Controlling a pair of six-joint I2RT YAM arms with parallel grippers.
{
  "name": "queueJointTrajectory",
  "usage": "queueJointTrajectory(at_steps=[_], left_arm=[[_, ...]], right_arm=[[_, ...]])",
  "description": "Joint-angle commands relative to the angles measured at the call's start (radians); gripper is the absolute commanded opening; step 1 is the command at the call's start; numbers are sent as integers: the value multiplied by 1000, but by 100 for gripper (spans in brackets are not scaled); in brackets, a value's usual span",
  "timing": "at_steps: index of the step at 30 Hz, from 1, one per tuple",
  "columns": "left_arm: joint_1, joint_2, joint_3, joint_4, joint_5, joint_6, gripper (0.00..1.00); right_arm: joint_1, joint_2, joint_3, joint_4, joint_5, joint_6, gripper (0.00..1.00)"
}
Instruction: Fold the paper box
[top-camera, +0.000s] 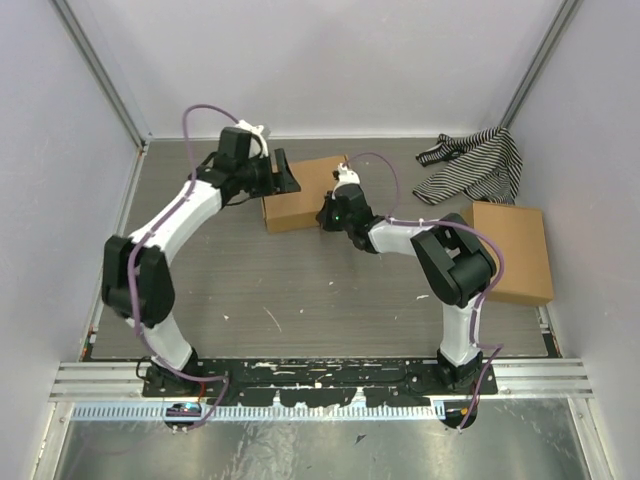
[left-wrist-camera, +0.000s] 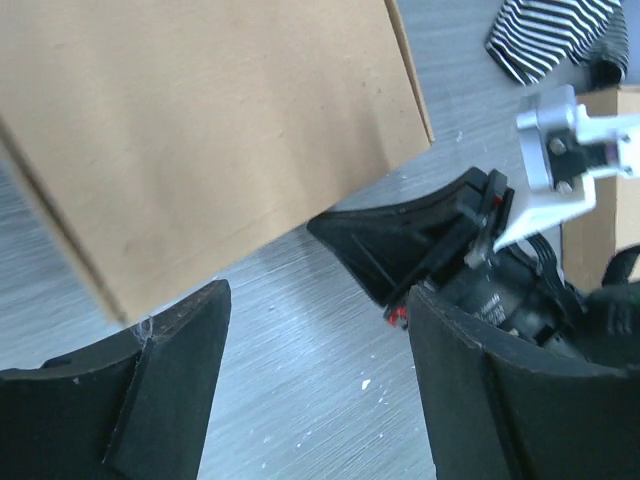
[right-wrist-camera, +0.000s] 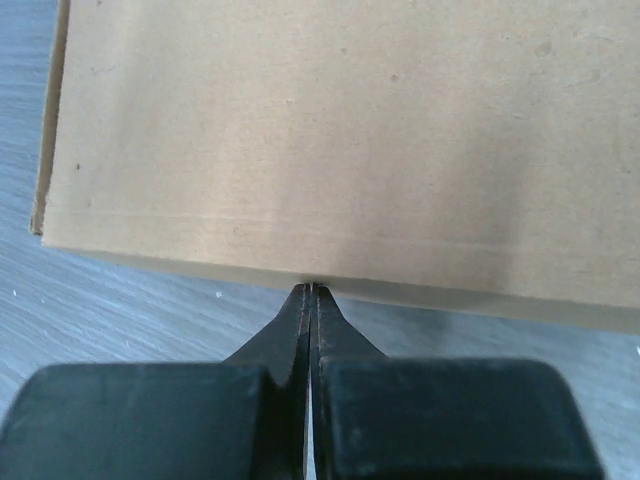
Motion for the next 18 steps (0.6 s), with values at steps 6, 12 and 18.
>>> queueJointTrajectory(at_steps=[6,12,18], left_arm=[[123,-103,-230,-89,-262,-9,76],[174,121,-27,-170,-289,1,75],[169,325,185,-166,-202,-62,73]], right_arm=[[-8,76,151,17,-33,6,1],[-13,71,167,-3,-51,7,1],[-20,40,135,-16,-34,-9,1]])
